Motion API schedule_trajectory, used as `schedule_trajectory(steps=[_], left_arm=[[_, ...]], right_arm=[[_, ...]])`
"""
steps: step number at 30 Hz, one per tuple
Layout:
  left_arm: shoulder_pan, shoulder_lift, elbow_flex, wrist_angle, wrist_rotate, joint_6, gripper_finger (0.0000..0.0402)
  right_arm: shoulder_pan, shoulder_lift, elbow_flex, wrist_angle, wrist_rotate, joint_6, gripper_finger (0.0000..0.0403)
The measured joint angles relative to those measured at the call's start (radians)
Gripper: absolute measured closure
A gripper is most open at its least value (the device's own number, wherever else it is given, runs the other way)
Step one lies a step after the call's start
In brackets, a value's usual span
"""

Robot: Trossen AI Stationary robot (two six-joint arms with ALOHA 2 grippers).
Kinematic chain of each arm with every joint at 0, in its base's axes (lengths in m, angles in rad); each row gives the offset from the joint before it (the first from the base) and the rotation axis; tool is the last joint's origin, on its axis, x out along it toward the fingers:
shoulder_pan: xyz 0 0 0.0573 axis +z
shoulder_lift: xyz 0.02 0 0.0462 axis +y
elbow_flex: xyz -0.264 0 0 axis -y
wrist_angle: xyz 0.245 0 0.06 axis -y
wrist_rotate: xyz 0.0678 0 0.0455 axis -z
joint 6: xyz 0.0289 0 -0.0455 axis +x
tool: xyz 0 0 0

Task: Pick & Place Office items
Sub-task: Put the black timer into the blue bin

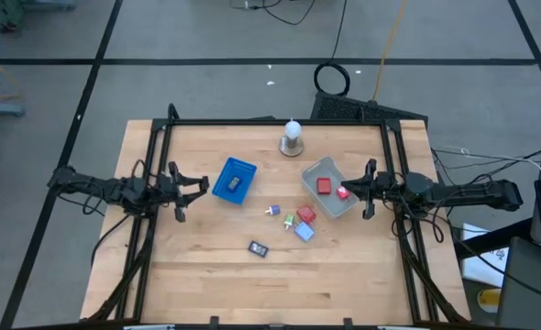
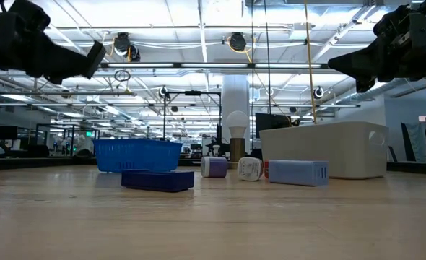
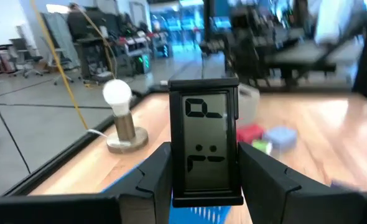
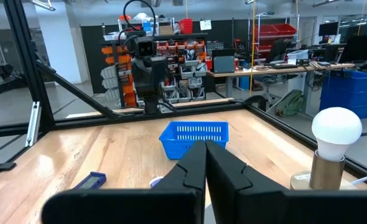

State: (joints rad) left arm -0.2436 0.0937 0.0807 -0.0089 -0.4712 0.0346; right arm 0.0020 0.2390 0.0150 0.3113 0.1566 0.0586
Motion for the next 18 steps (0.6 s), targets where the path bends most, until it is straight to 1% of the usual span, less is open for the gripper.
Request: schedule_trajectory(steps=[5, 9, 14, 18], left_arm=[[0.001, 0.048, 0.061, 0.075, -0.029, -0.019, 0.0255], [0.003, 0.158, 0.164, 0.073, -0.086, -0.029, 0.0255], [0.019, 0.359, 0.326, -0.040, -0.145, -0.063, 0.0255], [0.069, 0.539, 0.466, -0.184, -0.147, -0.144, 0.0255]], right_arm=[[0.000, 0.000, 0.000, 0.020, 0.000, -0.003, 0.0403], [0.000, 0.000, 0.000, 0.020, 0.000, -0.002, 0.0403], [0.000, 0.000, 0.000, 0.020, 0.000, -0.002, 0.0403], [0.000, 0.000, 0.000, 0.020, 0.000, -0.002, 0.0403]])
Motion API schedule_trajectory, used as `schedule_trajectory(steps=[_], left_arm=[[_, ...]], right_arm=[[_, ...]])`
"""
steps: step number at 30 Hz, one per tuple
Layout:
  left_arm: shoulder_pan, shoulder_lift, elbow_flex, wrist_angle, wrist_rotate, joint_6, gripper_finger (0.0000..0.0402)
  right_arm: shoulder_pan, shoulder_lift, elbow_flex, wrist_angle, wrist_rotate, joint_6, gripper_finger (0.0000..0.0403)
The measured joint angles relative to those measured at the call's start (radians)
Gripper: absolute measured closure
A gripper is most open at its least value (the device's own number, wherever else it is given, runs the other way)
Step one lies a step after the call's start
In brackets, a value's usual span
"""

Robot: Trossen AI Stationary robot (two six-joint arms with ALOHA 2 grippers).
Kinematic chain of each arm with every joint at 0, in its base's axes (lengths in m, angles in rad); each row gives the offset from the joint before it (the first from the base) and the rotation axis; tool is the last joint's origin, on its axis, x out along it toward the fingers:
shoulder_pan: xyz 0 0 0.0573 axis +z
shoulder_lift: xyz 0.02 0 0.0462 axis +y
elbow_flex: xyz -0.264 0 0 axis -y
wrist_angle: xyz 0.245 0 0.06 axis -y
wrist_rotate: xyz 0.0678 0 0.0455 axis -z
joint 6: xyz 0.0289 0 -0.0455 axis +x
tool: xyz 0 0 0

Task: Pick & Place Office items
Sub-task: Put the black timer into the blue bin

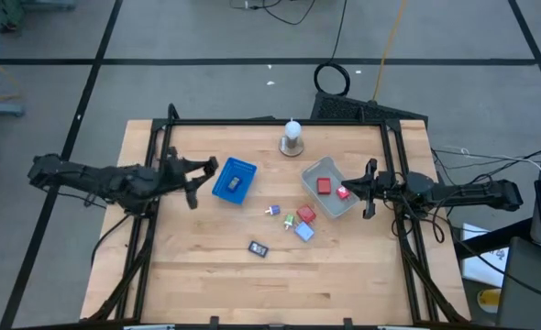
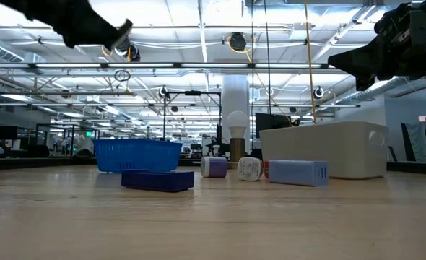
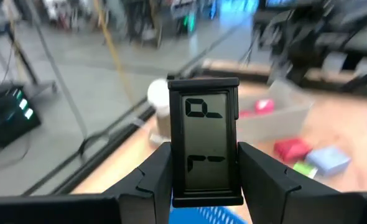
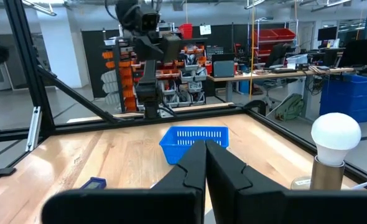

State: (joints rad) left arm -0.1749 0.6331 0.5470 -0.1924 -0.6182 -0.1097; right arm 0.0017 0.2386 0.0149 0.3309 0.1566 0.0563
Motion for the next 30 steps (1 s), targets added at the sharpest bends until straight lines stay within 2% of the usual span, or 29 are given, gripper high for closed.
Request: schedule_trajectory(steps=[5, 9, 16, 21, 26, 30], left_arm=[[0.092, 0.197, 0.135, -0.162, 0.076, -0.058, 0.0255], [0.167, 0.319, 0.182, -0.221, 0.159, -0.069, 0.0255], [0.296, 0.492, 0.190, -0.221, 0.290, -0.073, 0.0255], [0.362, 0.592, 0.190, -0.196, 0.354, -0.171, 0.0255], [0.384, 0.676, 0.190, -0.196, 0.410, -0.186, 0.0255], [0.384, 0.742, 0.215, -0.196, 0.412, -0.296, 0.0255]], right_arm=[[0.000, 0.000, 0.000, -0.002, 0.000, 0.000, 0.0403], [0.000, 0.000, 0.000, -0.002, 0.000, 0.000, 0.0403], [0.000, 0.000, 0.000, -0.003, 0.000, 0.000, 0.0403], [0.000, 0.000, 0.000, -0.004, 0.000, 0.000, 0.0403], [0.000, 0.000, 0.000, -0.004, 0.000, 0.000, 0.0403], [0.000, 0.000, 0.000, -0.003, 0.000, 0.000, 0.0403]])
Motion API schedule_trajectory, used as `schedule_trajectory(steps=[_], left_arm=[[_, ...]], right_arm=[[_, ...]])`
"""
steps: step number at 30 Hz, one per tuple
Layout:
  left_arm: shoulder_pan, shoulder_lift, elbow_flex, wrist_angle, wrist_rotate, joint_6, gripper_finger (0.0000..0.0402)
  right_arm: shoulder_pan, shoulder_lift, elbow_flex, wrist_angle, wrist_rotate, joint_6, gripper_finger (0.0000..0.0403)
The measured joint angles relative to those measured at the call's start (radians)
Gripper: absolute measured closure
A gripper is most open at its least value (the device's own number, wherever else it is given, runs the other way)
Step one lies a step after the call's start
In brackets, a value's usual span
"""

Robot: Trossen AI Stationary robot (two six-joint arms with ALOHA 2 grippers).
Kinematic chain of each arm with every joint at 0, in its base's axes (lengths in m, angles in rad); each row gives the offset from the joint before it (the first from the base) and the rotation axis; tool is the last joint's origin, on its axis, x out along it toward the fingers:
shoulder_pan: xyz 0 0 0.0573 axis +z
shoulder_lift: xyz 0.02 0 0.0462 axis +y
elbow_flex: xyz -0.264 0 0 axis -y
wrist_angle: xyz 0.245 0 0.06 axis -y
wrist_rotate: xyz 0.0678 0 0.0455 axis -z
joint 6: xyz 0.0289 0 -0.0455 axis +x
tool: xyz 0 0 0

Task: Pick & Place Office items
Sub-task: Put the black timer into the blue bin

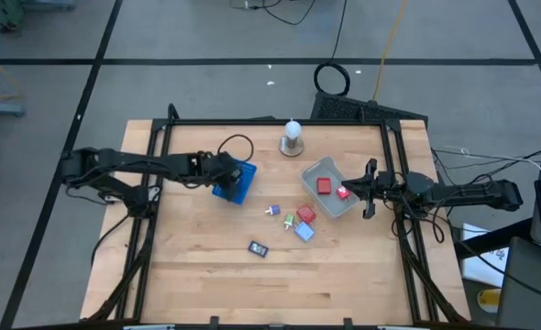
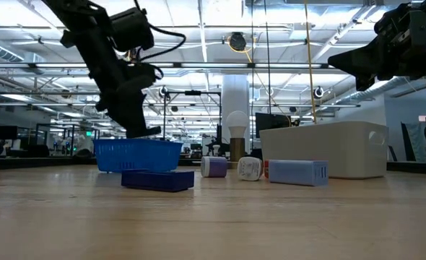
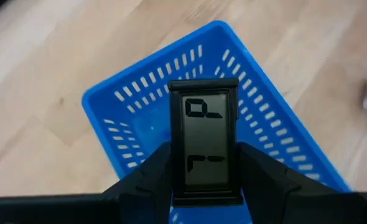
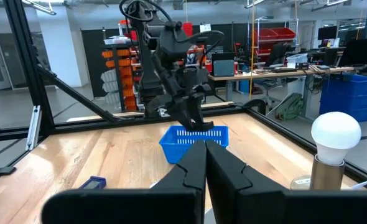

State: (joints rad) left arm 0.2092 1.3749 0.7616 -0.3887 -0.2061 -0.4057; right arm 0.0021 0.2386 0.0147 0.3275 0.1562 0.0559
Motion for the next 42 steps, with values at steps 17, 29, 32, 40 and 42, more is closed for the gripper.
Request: schedule_trajectory(steps=[17, 29, 32, 40, 42], left_arm=[[-0.021, 0.247, 0.148, -0.053, 0.022, -0.128, 0.0255], [-0.021, 0.305, 0.157, -0.052, 0.018, -0.130, 0.0255], [-0.021, 0.306, 0.157, -0.053, 0.018, -0.128, 0.0255], [-0.030, 0.307, 0.156, -0.047, 0.018, -0.116, 0.0222], [-0.035, 0.308, 0.155, -0.046, 0.023, -0.110, 0.0191]], right_arm=[[0.000, 0.000, 0.000, 0.000, 0.000, 0.003, 0.0403], [0.000, 0.000, 0.000, 0.000, 0.000, 0.003, 0.0403], [0.000, 0.000, 0.000, 0.000, 0.000, 0.003, 0.0403], [0.000, 0.000, 0.000, 0.000, 0.000, 0.010, 0.0403], [0.000, 0.000, 0.000, 0.000, 0.000, 0.011, 0.0403]])
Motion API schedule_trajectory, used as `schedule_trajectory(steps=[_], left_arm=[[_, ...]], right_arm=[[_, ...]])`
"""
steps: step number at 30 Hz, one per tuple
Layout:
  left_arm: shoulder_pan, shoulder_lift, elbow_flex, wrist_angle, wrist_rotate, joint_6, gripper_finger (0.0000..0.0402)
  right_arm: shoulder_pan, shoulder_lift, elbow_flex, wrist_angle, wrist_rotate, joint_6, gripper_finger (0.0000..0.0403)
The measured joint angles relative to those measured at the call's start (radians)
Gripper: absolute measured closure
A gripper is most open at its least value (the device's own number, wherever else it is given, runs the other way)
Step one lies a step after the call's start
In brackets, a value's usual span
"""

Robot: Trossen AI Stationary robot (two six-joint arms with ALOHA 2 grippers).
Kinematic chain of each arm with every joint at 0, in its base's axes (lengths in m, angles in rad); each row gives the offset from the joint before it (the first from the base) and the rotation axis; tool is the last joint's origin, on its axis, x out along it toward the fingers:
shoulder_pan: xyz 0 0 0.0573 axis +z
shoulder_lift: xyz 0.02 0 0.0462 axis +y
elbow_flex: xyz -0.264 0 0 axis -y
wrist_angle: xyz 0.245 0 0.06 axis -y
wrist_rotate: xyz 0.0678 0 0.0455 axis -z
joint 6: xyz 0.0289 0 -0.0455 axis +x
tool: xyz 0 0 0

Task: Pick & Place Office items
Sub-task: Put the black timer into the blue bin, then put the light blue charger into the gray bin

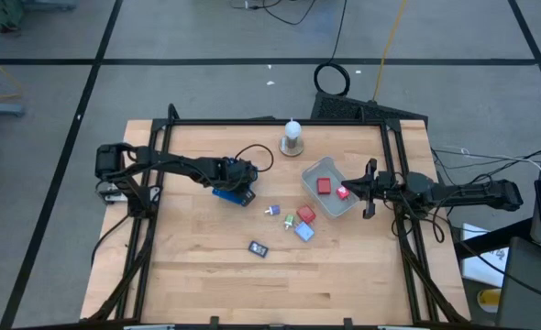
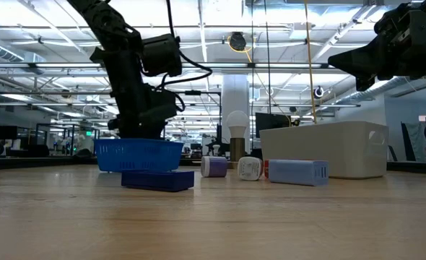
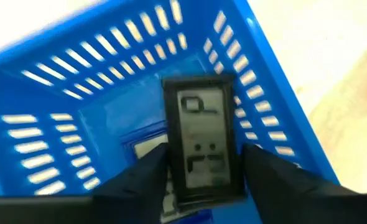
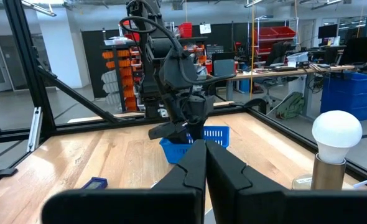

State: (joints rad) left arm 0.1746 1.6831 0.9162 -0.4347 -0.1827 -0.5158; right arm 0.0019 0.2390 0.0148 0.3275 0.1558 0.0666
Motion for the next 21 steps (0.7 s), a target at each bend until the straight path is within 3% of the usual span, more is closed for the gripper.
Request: schedule_trajectory(steps=[6, 12, 17, 21], left_arm=[[0.000, 0.000, 0.000, 0.016, 0.001, 0.037, 0.0150], [-0.008, -0.057, 0.016, 0.008, 0.003, 0.099, 0.0162], [-0.018, -0.183, 0.023, -0.027, 0.002, 0.136, 0.0175], [-0.066, -0.308, 0.023, -0.040, -0.020, 0.266, 0.0191]], right_arm=[[0.000, 0.000, 0.000, 0.000, 0.000, 0.000, 0.0403], [0.000, 0.000, 0.000, 0.000, 0.000, -0.001, 0.0403], [0.000, 0.000, 0.000, 0.001, -0.001, 0.000, 0.0403], [0.000, 0.000, 0.000, 0.005, -0.003, 0.000, 0.0403]])
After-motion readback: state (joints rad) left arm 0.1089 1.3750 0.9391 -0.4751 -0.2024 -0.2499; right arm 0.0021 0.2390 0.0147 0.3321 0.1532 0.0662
